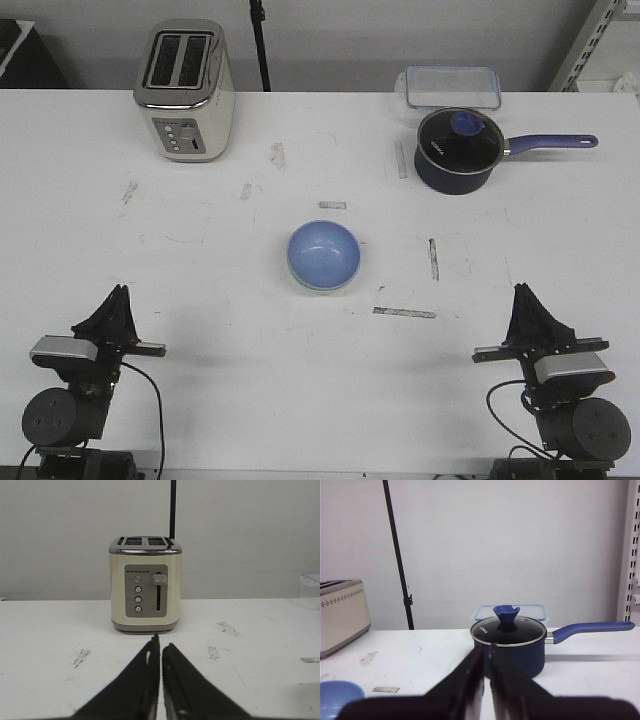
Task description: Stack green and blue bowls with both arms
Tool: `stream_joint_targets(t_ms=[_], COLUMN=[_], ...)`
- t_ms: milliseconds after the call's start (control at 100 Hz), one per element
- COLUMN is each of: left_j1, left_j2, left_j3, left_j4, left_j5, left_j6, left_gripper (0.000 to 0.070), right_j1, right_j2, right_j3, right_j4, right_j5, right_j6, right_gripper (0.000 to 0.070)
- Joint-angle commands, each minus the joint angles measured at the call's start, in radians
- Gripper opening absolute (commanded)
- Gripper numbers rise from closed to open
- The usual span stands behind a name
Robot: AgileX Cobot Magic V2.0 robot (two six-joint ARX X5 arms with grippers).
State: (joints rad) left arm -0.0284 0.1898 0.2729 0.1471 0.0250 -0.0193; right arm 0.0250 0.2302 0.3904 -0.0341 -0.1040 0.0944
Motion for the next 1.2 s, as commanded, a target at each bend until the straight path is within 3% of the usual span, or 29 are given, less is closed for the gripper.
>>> stream_joint_targets(t_ms=[0,840,1190], left_j1=[0.001,0.010,0.010], left_j2=[-0.003,-0.187,-0.187], left_j3=[0.003,-0.260,-0.261], left_j4=[0.011,0.049,0.011], left_j5=[0.000,-0.002,-0.001], left_j6=[0.008,0.006,0.007], left_gripper=[0.0001,0.0001,0.0001], right_j1=[0.000,0.000,0.000], right_j2=[-0.002,-0.002,-0.002], right_j3=[0.002,0.002,0.002], right_j4=[0.011,0.011,0.012], right_j5=[0.000,0.000,0.000], right_j6=[0.010,0.010,0.010], right_gripper=[0.0015,0.0015,0.0015])
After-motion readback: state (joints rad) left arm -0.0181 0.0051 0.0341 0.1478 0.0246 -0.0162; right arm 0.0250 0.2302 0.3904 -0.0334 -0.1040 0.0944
